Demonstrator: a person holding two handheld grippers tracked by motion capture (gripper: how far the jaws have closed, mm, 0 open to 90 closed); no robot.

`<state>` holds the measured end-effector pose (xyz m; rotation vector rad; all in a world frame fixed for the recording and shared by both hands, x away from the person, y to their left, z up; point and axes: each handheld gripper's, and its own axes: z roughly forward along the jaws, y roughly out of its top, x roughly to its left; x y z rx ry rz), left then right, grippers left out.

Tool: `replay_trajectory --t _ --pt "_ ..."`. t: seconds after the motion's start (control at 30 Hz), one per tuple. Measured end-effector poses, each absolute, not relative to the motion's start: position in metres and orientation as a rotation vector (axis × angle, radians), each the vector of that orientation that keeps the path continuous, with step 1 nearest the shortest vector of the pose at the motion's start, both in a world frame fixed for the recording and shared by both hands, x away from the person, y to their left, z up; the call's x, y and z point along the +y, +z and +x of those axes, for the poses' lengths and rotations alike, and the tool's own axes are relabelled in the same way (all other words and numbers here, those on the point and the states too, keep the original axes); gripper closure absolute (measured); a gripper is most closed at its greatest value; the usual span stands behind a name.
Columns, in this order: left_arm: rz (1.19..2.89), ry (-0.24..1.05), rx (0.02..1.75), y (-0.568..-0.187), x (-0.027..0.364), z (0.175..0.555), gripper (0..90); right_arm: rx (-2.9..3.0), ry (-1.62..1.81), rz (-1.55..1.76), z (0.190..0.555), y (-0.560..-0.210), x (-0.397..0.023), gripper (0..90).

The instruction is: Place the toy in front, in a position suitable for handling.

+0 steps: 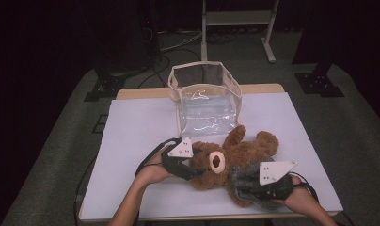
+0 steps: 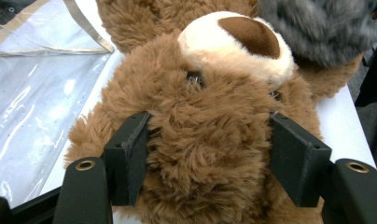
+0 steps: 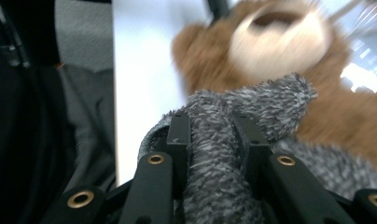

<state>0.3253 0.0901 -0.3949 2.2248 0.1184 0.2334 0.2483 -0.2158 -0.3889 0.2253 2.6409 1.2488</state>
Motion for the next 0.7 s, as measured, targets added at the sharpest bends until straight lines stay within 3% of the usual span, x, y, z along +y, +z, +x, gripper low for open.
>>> replay_trajectory --t 0.33,0.7 --pt "2.227 0.224 0.109 -0.397 0.092 0.324 32.4 2.581 1.253 0.156 0.280 -0.364 -0.187 70.7" --pt "2.239 0.227 0.088 -0.391 0.091 0.324 30.5 2.564 1.224 0.292 0.279 -0.364 -0.235 70.7"
